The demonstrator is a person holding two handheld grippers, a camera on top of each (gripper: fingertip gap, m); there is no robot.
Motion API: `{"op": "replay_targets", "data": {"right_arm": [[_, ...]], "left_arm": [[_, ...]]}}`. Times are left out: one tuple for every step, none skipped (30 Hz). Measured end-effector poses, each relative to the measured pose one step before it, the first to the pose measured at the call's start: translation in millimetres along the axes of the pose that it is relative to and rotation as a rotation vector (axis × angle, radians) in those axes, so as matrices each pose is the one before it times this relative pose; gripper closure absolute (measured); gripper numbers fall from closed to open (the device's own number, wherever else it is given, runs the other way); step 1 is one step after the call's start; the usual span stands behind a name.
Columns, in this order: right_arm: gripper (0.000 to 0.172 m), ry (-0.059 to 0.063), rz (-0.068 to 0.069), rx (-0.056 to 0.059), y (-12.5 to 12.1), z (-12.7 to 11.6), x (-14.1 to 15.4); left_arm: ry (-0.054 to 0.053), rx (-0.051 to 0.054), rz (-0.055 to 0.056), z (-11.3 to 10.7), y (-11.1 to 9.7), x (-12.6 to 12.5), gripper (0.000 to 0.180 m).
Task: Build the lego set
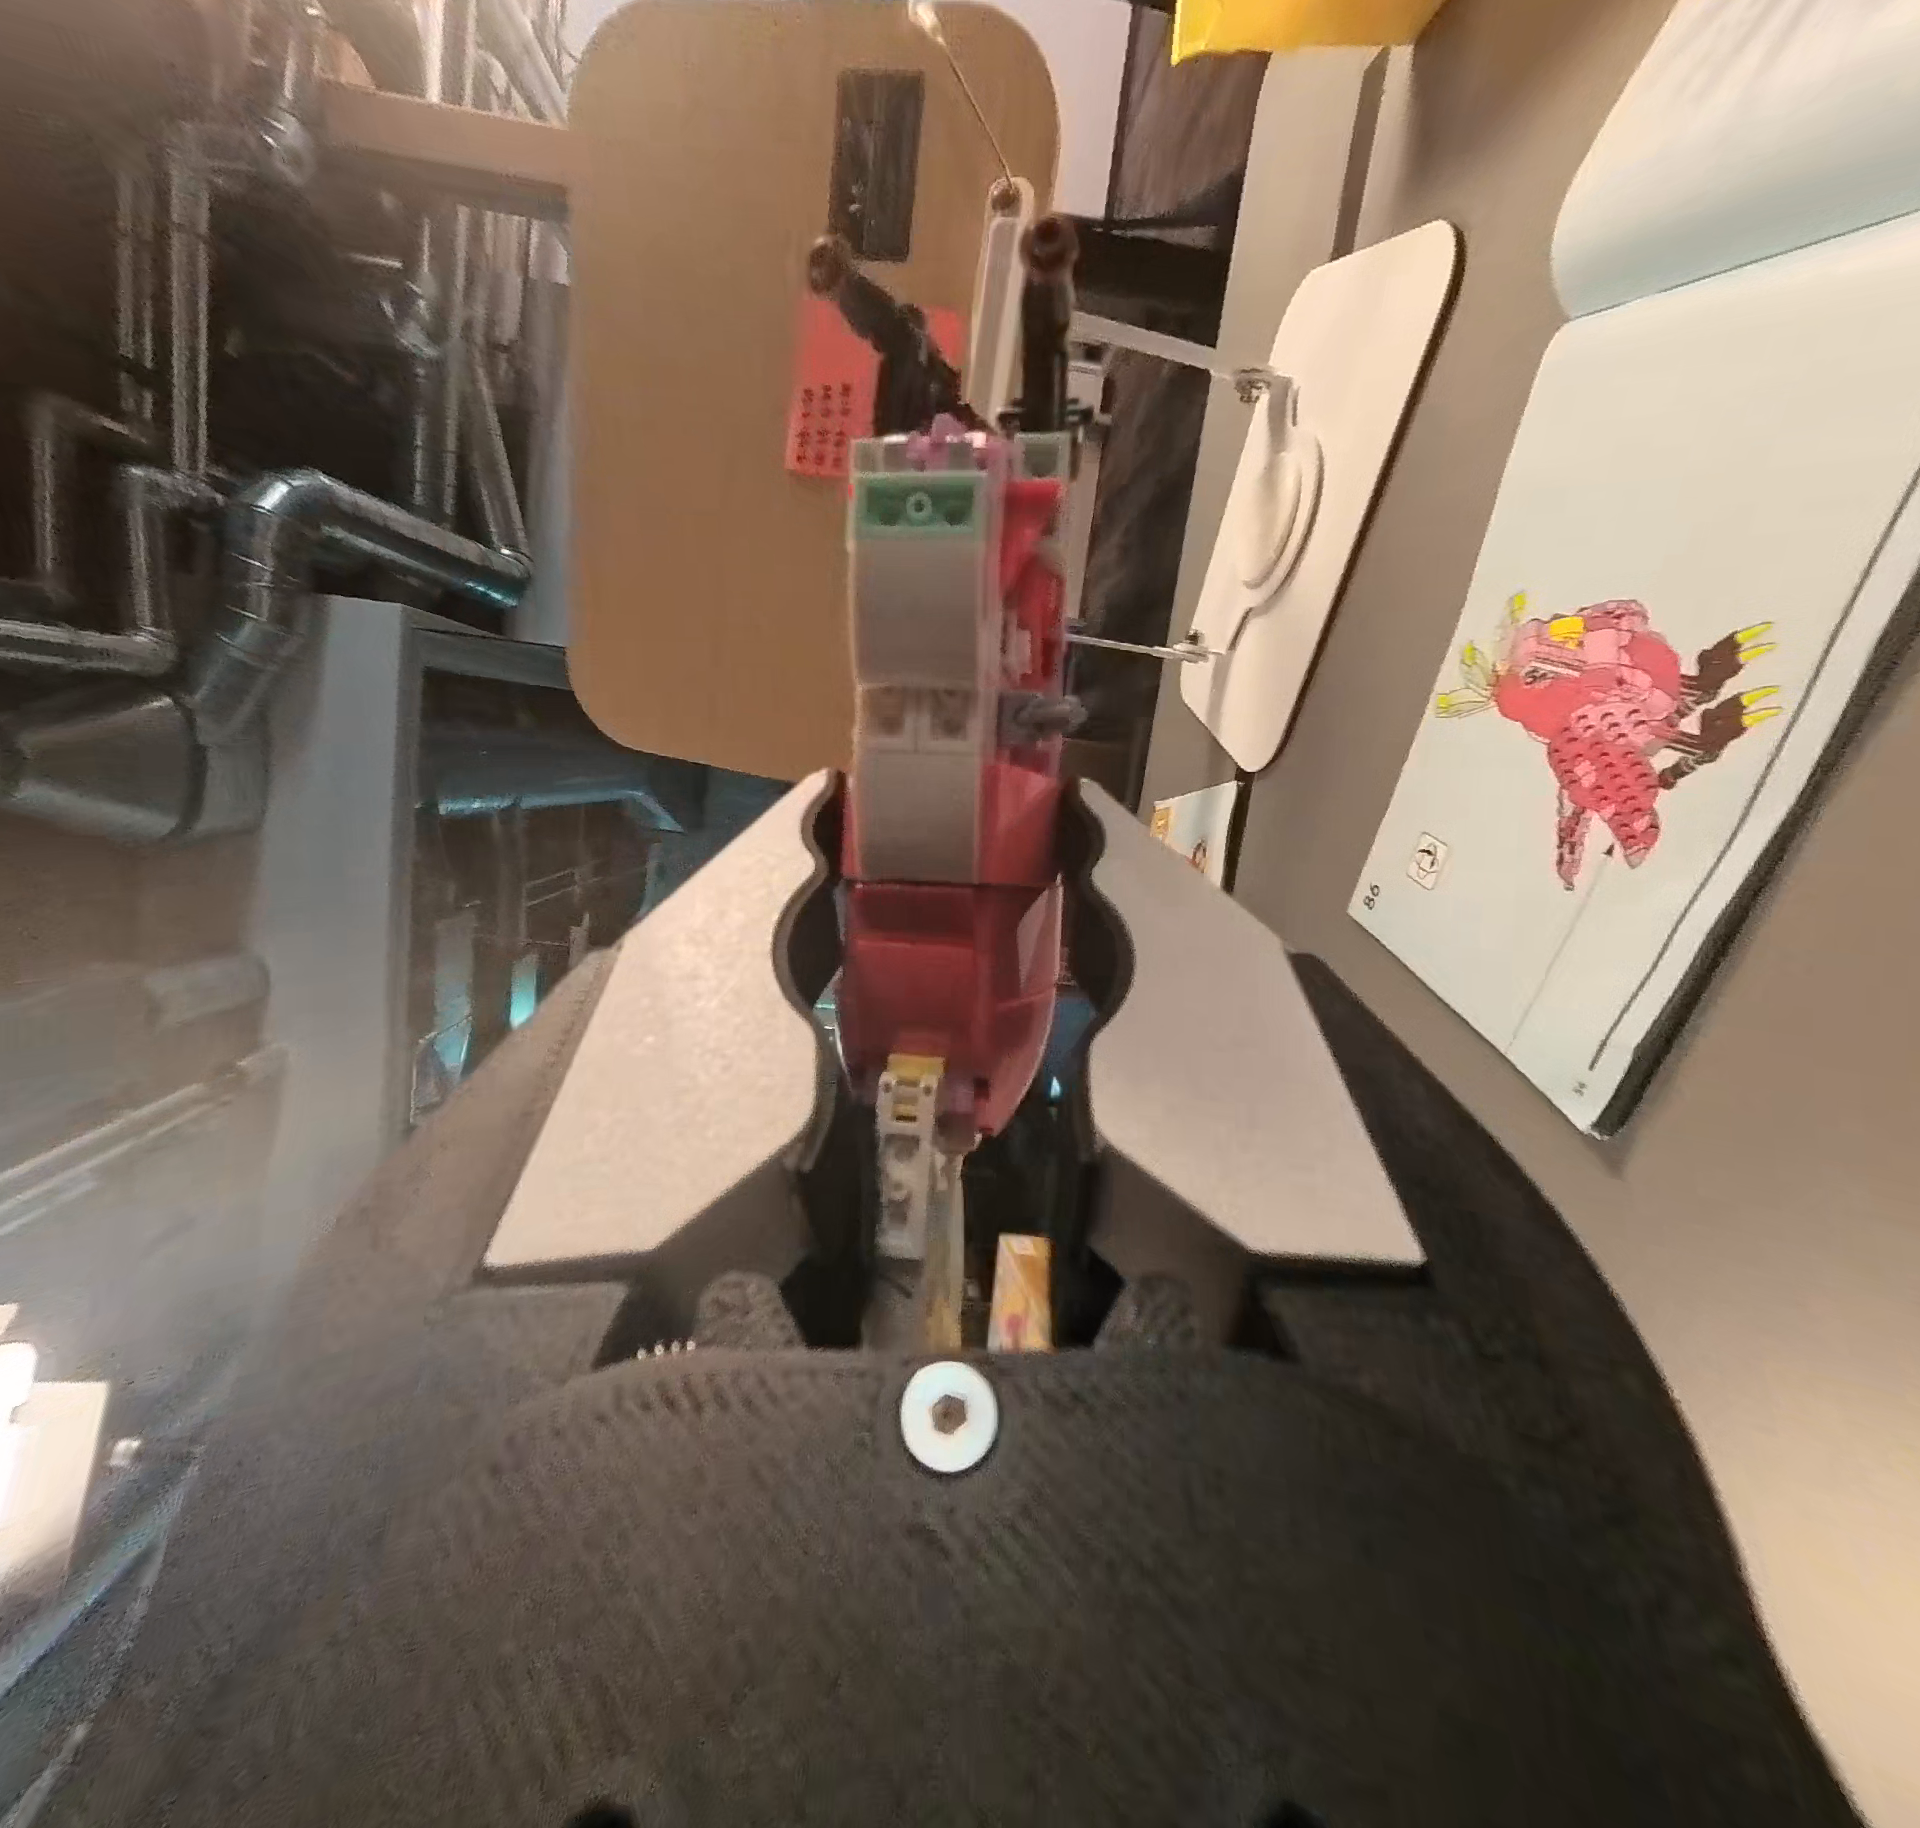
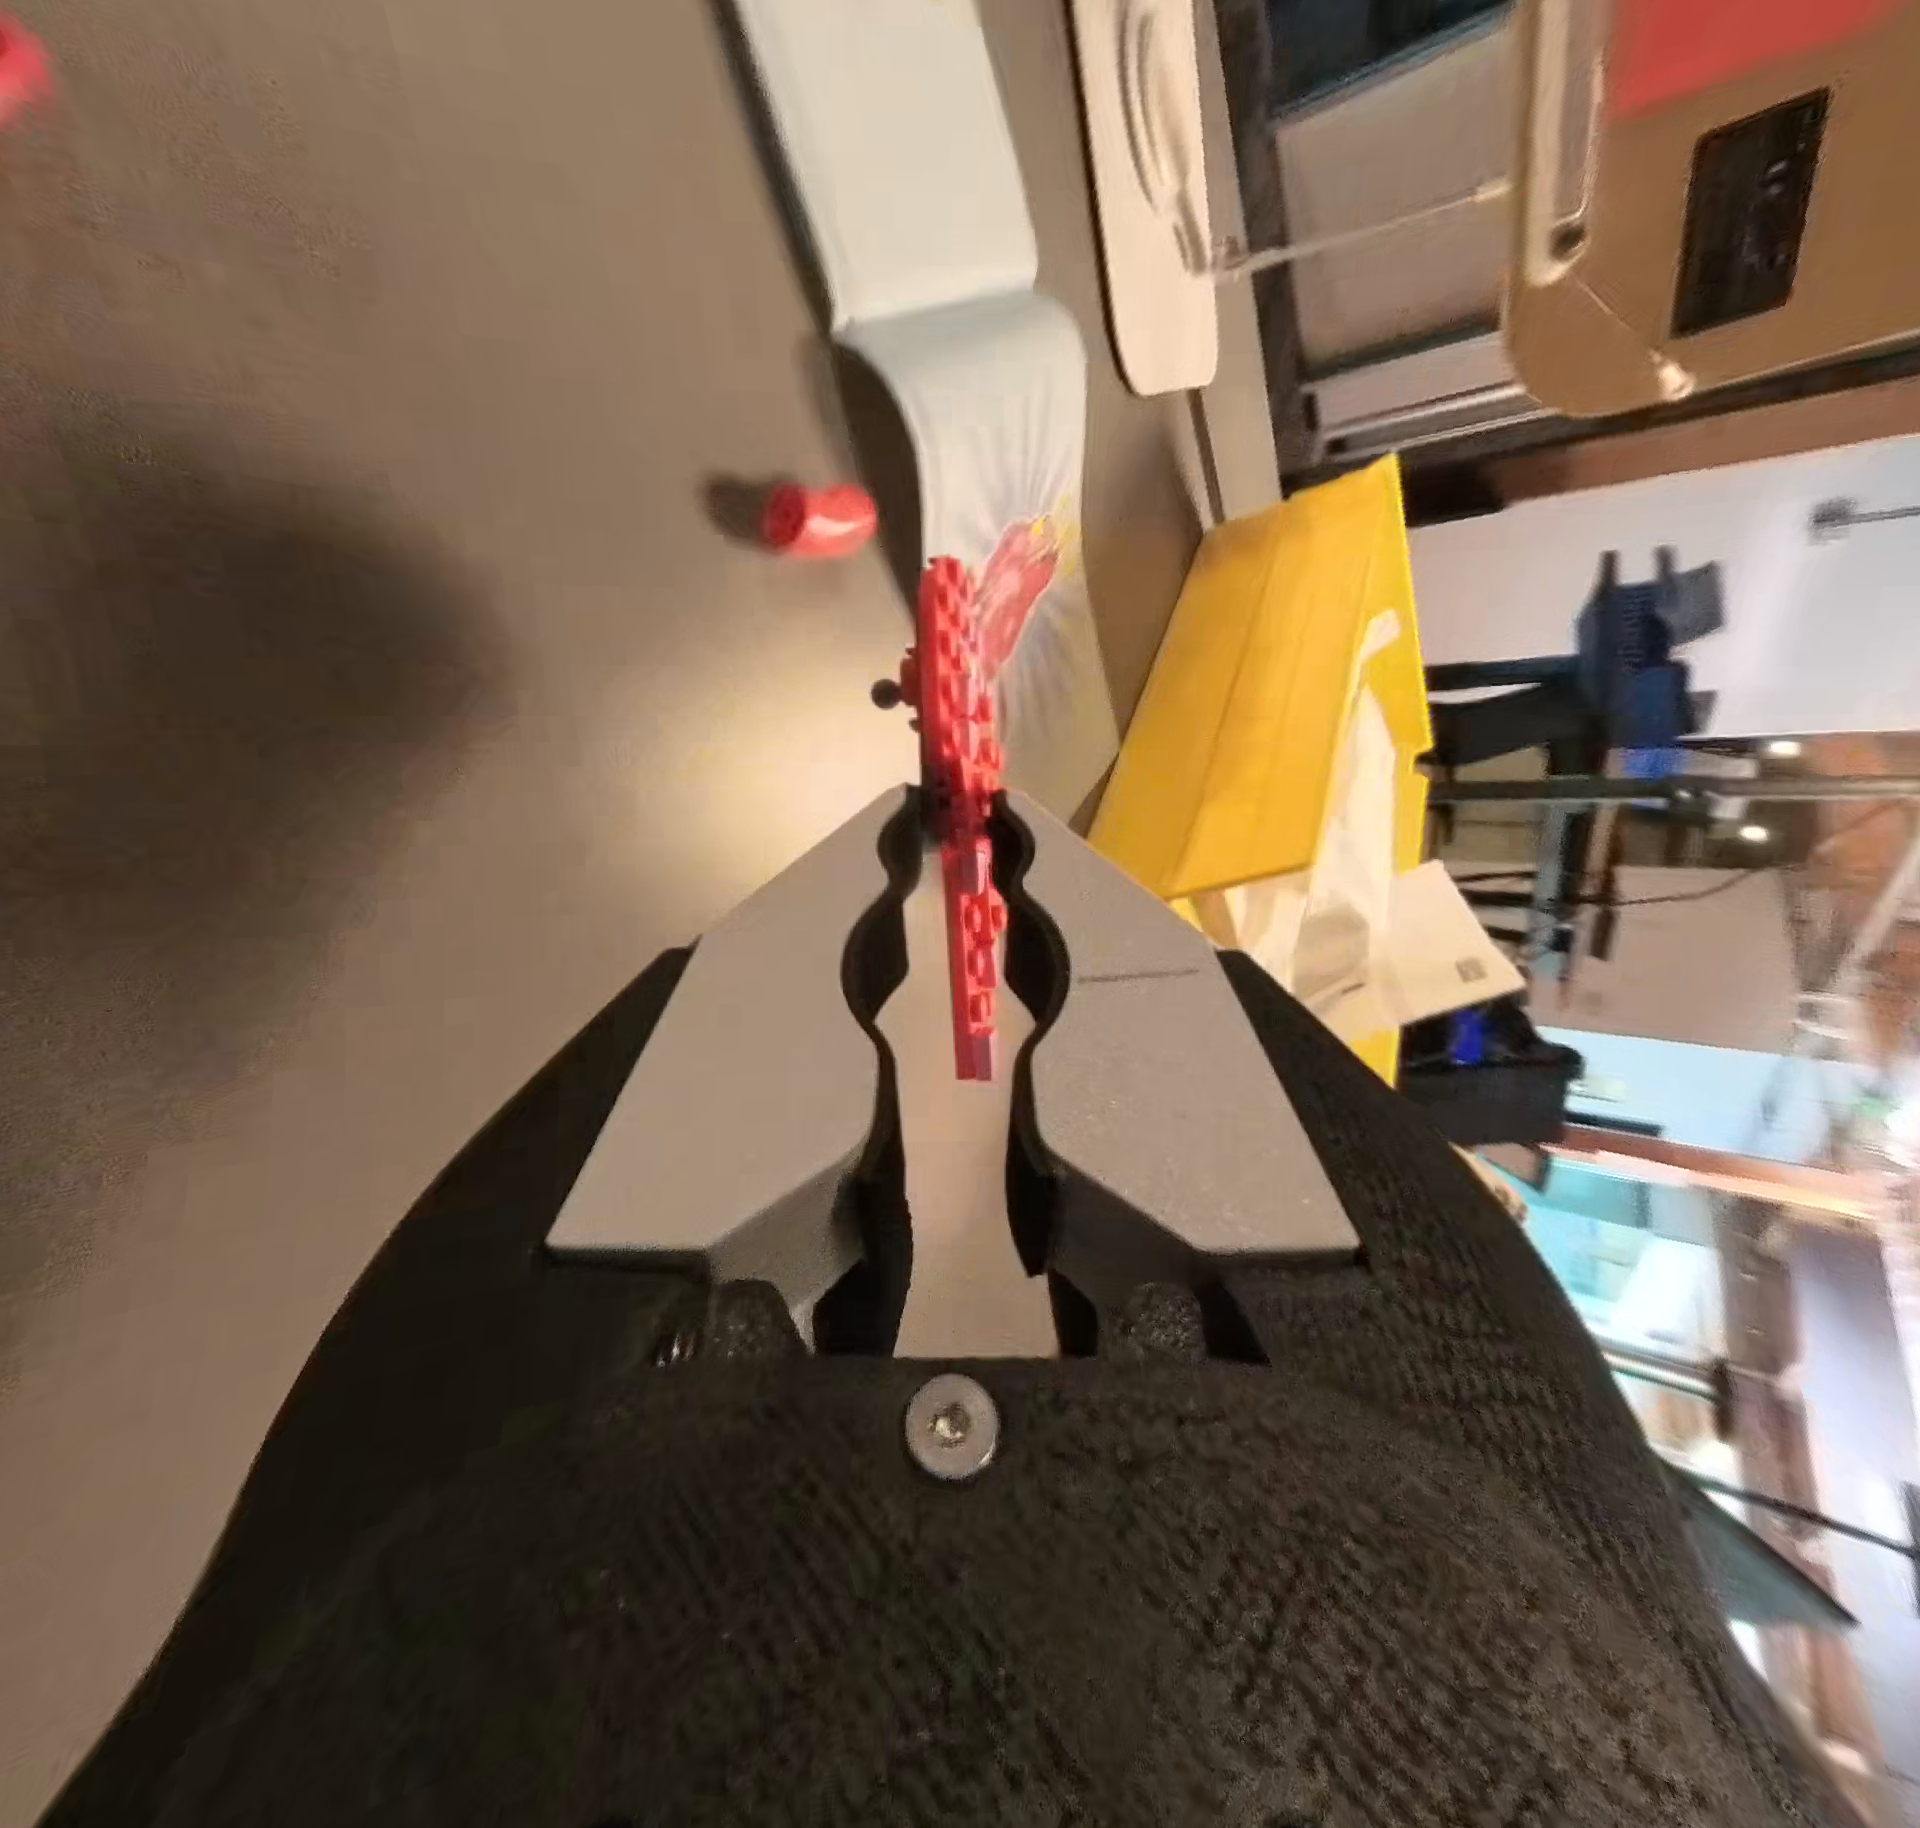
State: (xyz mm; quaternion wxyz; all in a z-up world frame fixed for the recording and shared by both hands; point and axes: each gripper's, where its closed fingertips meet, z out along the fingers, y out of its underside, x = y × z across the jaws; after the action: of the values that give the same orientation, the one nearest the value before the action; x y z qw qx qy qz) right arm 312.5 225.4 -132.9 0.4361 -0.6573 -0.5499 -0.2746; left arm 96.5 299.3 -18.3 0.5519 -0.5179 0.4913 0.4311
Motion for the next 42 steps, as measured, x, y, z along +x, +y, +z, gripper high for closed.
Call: {"op": "replay_targets", "data": {"right_arm": [[0.162,0.0229,-0.0054,0.0111,4.84,3.11,-8.60],[0.162,0.0155,-0.0056,0.0123,2.55,1.50,-7.09],[0.162,-0.0003,-0.0036,0.0091,1.40,0.72,-7.15],[0.161,-0.0124,0.0019,0.0058,0.72,0.30,-6.88],[0.161,-0.0223,0.0078,0.0034,0.18,-0.08,-6.63],[0.154,-0.0327,0.0202,0.0025,-0.17,-0.22,-6.30],[0.147,-0.0310,0.0341,0.0033,-0.21,-0.48,-4.15],[0.147,-0.0266,0.0400,0.0111,-0.83,-0.94,-1.52],[0.144,-0.0371,0.0440,0.0201,-1.95,-1.43,-1.21],[0.140,-0.0502,0.0581,0.0235,-2.52,-1.51,-1.30],[0.135,-0.0611,0.0759,0.0245,-2.66,-1.20,-1.06],[0.133,-0.0742,0.0904,0.0236,-2.68,-0.81,-1.44],[0.130,-0.0807,0.1006,0.0158,-2.15,-0.51,-1.41],[0.124,-0.0813,0.0975,0.0077,-1.16,-0.25,-1.44],[0.118,-0.0743,0.0793,0.0009,0.24,-0.28,-1.58],[0.117,-0.0534,0.0560,-0.0147,3.42,-0.02,-0.12],[0.114,-0.0317,0.0309,-0.0354,6.83,0.41,0.92],[0.111,-0.0140,0.0082,-0.0399,7.92,0.41,1.22],[0.109,-0.0035,-0.0027,-0.0277,6.30,0.01,0.37],[0.109,-0.0056,0.0051,-0.0075,2.80,-0.81,-1.43],[0.110,-0.0142,0.0164,0.0000,0.75,-1.43,-3.66],[0.110,-0.0167,0.0143,-0.0098,1.95,-1.09,-5.18],[0.110,-0.0159,0.0042,-0.0065,1.16,-0.84,-6.52],[0.112,-0.0120,-0.0082,-0.0004,0.30,-0.73,-6.81],[0.115,0.0090,-0.0116,-0.0002,0.31,-0.49,-3.28],[0.117,0.0399,-0.0041,-0.0001,-0.02,-0.39,2.81],[0.121,0.0432,0.0110,0.0069,-1.13,-0.12,4.90],[0.123,0.0225,0.0325,0.0168,-2.47,0.83,2.78],[0.123,0.0135,0.0492,0.0210,-2.94,1.82,1.85],[0.122,0.0063,0.0452,0.0177,-2.33,2.28,0.25],[0.120,-0.0009,0.0311,0.0133,-1.67,2.45,-2.26],[0.117,0.0142,0.0155,0.0097,-1.25,2.30,-1.54],[0.115,0.0335,-0.0044,0.0072,-1.00,1.96,0.54],[0.115,0.0381,-0.0137,0.0077,-1.28,1.15,1.09],[0.117,0.0313,-0.0141,0.0059,-1.47,0.42,0.65],[0.125,0.0274,-0.0209,-0.0028,-0.83,-0.13,0.50],[0.141,0.0354,-0.0348,-0.0076,-0.20,-0.19,1.99],[0.146,0.0486,-0.0457,-0.0128,-0.10,-0.36,4.19],[0.147,0.0506,-0.0514,-0.0197,-0.57,-1.20,5.25],[0.147,0.0482,-0.0511,-0.0042,-5.10,-3.82,5.73],[0.147,0.0480,-0.0400,0.0300,-13.18,-8.10,6.91],[0.147,0.0429,-0.0287,0.0525,-20.36,-11.76,8.08]], "left_arm": [[0.0018,-0.0012,-0.0013,0.59,0.75,1.05,0.140],[0.0036,0.0013,0.0008,0.41,-0.11,1.34,0.140],[0.0059,0.0042,-0.0024,0.32,-0.74,1.32,0.140],[0.0046,0.0041,-0.0048,0.21,-0.76,1.11,0.140],[0.0041,0.0029,-0.0019,0.35,-0.75,1.05,0.140],[0.0048,0.0011,0.0026,0.24,-0.42,1.24,0.140],[0.0044,0.0002,0.0040,0.29,-0.27,1.17,0.140],[0.0056,0.0006,0.0015,0.19,-0.16,1.40,0.140],[0.0064,0.0019,0.0007,0.07,-0.29,1.36,0.140],[0.0042,0.0024,0.0029,0.11,-0.35,1.00,0.140],[0.0023,0.0016,0.0035,-0.03,-0.24,0.79,0.140],[0.0043,0.0014,0.0023,-0.06,-0.37,0.77,0.140],[0.0034,0.0029,0.0020,-0.13,-0.69,0.81,0.140],[-0.0001,0.0033,0.0027,-0.10,-0.75,0.26,0.140],[0.0011,0.0020,0.0023,-0.19,-0.57,0.46,0.141],[0.0036,0.0008,0.0004,0.02,-0.51,0.63,0.141],[0.0020,0.0016,0.0008,-0.14,-0.54,0.38,0.141],[-0.0008,0.0021,0.0019,-0.22,-0.52,-0.09,0.141],[-0.0004,0.0007,0.0003,-0.16,-0.13,-0.15,0.140],[0.0002,0.0002,-0.0017,-0.11,-0.09,-0.23,0.140],[-0.0001,0.0005,-0.0026,-0.12,-0.05,-0.33,0.141],[0.0012,0.0007,-0.0028,-0.01,0.05,-0.07,0.141],[0.0025,0.0005,-0.0024,0.12,-0.06,0.40,0.141],[0.0026,0.0007,-0.0019,0.16,-0.19,0.50,0.141],[0.0034,0.0006,-0.0004,0.19,-0.22,0.82,0.141],[0.0043,0.0000,0.0012,0.31,-0.28,1.14,0.141],[0.0034,0.0004,0.0022,0.29,-0.63,1.09,0.141],[0.0029,0.0013,0.0031,0.16,-0.77,1.08,0.141],[0.0040,0.0016,0.0024,0.09,-0.93,1.19,0.141],[0.0046,0.0008,0.0027,0.12,-0.73,1.14,0.141],[0.0027,-0.0003,0.0033,0.04,-0.59,0.74,0.141],[0.0007,-0.0004,0.0039,-0.01,-0.39,0.28,0.140],[0.0002,-0.0009,0.0030,-0.08,-0.15,0.16,0.140],[0.0006,0.0000,0.0020,-0.16,-0.32,0.00,0.140],[0.0026,0.0002,0.0015,-0.25,-0.38,0.23,0.141],[0.0008,-0.0003,0.0018,-0.40,-0.34,-0.23,0.141],[0.0020,-0.0019,0.0039,-0.58,-0.44,-0.27,0.141],[0.0016,-0.0012,0.0043,-0.81,-0.91,-0.58,0.141],[0.0003,0.0005,0.0014,-1.26,-1.37,-1.18,0.141],[0.0011,0.0006,0.0006,-1.52,-1.97,-1.33,0.141],[-0.0042,-0.0003,0.0015,-1.84,-2.40,-2.35,0.141],[-0.0056,0.0003,0.0067,-2.29,-3.05,-2.60,0.141]]}}
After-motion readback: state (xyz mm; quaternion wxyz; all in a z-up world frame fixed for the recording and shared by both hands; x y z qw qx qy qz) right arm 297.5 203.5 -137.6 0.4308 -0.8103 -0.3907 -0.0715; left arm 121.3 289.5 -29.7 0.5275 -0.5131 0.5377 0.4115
